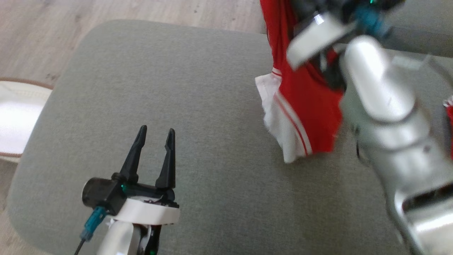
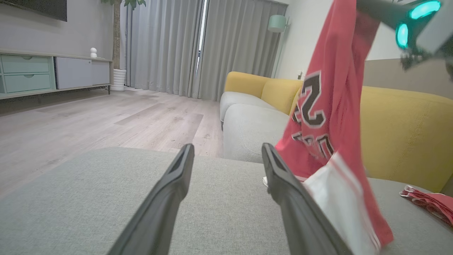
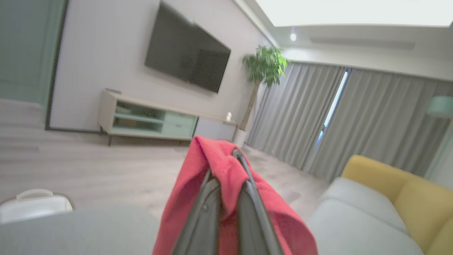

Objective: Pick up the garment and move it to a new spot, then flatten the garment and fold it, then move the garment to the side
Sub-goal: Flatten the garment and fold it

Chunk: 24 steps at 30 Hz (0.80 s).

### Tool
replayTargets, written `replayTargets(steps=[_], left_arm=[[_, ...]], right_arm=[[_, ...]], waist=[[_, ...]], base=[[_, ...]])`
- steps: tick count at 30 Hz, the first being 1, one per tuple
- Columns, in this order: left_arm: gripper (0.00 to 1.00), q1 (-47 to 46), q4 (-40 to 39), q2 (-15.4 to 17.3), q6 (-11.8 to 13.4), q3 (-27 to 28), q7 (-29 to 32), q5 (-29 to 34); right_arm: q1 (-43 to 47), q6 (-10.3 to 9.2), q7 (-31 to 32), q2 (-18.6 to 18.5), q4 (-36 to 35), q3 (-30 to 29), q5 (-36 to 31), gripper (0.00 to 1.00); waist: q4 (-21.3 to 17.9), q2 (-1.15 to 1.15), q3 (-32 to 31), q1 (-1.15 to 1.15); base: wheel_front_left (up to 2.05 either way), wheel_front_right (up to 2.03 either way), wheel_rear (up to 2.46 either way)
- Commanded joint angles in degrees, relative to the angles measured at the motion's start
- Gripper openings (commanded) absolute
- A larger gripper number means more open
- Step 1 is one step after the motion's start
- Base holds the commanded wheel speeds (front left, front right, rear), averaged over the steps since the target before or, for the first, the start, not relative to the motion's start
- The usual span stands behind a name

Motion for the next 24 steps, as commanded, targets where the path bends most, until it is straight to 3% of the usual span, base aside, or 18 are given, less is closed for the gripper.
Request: replayTargets(steps=[1, 6, 12, 16, 19, 24], left_arm=[[1.00, -1.6, -1.8, 0.1, 0.3, 0.9, -0.3, -0.6], [1.00, -1.6, -1.7, 0.1, 0.6, 0.4, -0.3, -1.2], [1.00, -0.9, -2.3, 0.1, 1.0, 2.6, -0.3, -0.9], [1.00, -0.9, -2.5, 0.1, 0.9, 3.5, -0.3, -0.5], [1.00, -1.0, -2.7, 0.1, 0.8, 3.9, -0.3, -0.3], [1.00, -1.3, -3.0, 0.1, 0.7, 4.5, -0.3, 0.2]], right_arm=[[-8.2, -0.05, -2.3, 1.1, -0.5, 1.8, 4.4, 0.00], [-21.2, -0.05, -6.8, 1.1, 5.4, -0.5, 7.5, 0.00], [-23.3, -0.05, -7.8, 1.1, 11.2, -5.9, 3.9, 0.00], [-16.3, -0.05, -7.8, -0.3, 9.5, -6.5, 1.9, 0.00], [-7.2, -0.05, -7.9, -3.9, 6.1, -5.6, 1.9, 0.00], [11.2, -0.05, -7.5, -9.8, 1.2, -8.9, 2.3, 0.00]], waist=[[1.6, 0.00, -0.1, 0.00], [3.5, 0.00, -0.5, 0.00], [1.8, 0.00, 0.1, 0.00], [-1.0, 0.00, 0.7, 0.00], [-3.6, 0.00, 1.0, 0.00], [-8.4, 0.00, 1.6, 0.00]], base=[[0.00, 0.00, 0.00], [0.00, 0.00, 0.00], [0.00, 0.00, 0.00], [0.00, 0.00, 0.00], [0.00, 0.00, 0.00], [0.00, 0.00, 0.00]])
